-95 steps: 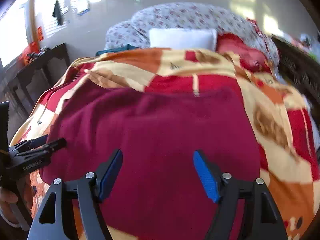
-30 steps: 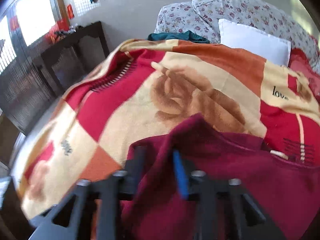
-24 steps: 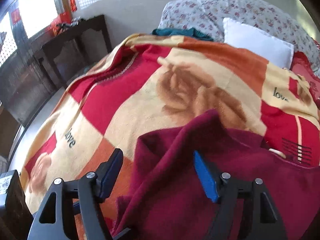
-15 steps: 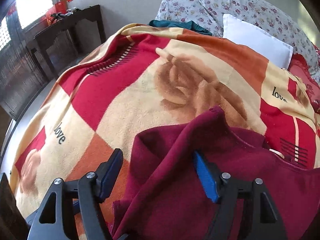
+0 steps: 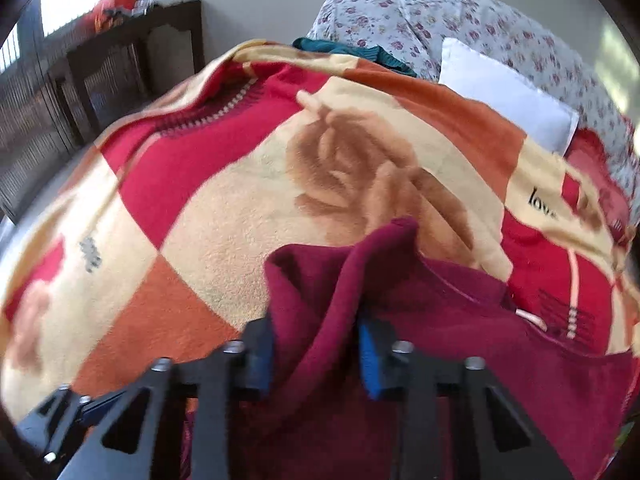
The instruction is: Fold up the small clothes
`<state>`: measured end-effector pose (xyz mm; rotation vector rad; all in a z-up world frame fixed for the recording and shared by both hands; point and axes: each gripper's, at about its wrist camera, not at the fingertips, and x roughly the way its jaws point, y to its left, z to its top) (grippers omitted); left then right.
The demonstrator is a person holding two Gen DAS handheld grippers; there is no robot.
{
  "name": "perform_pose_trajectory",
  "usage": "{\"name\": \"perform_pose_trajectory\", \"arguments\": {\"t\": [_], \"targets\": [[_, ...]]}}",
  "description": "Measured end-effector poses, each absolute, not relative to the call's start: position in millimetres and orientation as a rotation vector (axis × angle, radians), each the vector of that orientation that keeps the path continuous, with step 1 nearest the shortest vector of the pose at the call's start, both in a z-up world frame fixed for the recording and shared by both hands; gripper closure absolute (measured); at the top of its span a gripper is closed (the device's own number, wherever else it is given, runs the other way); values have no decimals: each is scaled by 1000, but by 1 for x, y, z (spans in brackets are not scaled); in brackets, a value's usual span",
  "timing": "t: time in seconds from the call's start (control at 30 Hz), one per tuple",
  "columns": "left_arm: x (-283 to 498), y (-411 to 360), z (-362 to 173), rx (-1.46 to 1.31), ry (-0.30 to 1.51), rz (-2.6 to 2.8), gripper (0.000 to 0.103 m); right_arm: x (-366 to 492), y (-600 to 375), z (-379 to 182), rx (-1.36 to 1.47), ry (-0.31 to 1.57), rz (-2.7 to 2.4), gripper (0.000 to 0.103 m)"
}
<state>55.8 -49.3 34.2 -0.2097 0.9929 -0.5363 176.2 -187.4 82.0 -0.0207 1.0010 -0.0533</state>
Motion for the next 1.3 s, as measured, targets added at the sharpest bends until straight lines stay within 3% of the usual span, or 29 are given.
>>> {"name": "perform_pose_trajectory", "arguments": {"t": [0.13, 1.17, 1.2, 1.23, 1.3], "targets": [[52, -56, 34, -174, 985, -544, 11, 163, -198, 93, 69, 957, -9, 83], [47, -74, 33, -106, 971, -542, 4, 131, -231, 115, 218, 877, 61, 87], [45, -76, 35, -131, 983, -578, 13, 128, -234, 117, 219, 871, 61, 87], [42, -78, 37, -152, 997, -608, 39, 124, -239, 122, 222, 861, 59, 88], [38, -83, 44, -190, 1039, -668, 65, 117, -247, 127, 233, 854, 60, 88]]}}
